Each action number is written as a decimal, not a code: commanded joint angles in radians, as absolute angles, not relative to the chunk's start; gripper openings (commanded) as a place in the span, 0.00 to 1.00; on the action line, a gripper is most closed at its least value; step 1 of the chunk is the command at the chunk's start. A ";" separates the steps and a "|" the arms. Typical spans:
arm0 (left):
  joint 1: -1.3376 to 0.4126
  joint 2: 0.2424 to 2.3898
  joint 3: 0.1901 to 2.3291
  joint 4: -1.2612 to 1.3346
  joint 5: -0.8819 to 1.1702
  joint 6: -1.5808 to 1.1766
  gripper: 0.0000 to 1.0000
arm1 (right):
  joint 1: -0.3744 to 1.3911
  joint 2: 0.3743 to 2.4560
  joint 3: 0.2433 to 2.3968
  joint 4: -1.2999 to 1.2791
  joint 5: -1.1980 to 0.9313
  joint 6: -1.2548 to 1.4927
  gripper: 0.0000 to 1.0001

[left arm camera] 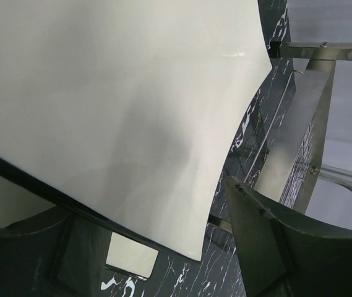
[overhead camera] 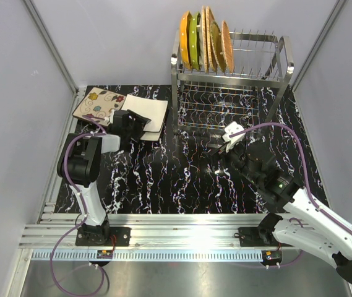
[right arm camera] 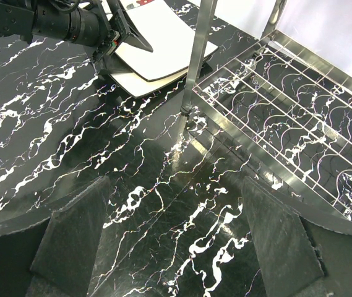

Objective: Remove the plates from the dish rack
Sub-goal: Place the plate on the table

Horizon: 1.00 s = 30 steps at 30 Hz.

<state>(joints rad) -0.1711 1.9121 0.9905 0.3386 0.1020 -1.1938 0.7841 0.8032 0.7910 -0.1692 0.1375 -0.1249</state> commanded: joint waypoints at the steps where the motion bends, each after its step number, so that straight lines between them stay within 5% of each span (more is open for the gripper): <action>1: -0.173 1.870 0.999 0.327 0.117 -1.155 0.72 | 0.775 0.788 0.793 -0.124 0.130 -0.107 0.93; 30: -0.163 1.780 0.877 0.365 0.121 -1.154 0.72 | 0.772 0.787 0.790 -0.121 0.124 -0.112 0.93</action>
<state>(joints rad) -0.1696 1.8286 0.9001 0.3344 0.1108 -1.1748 0.7822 0.8009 0.7906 -0.1692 0.1371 -0.1226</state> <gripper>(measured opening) 0.722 0.935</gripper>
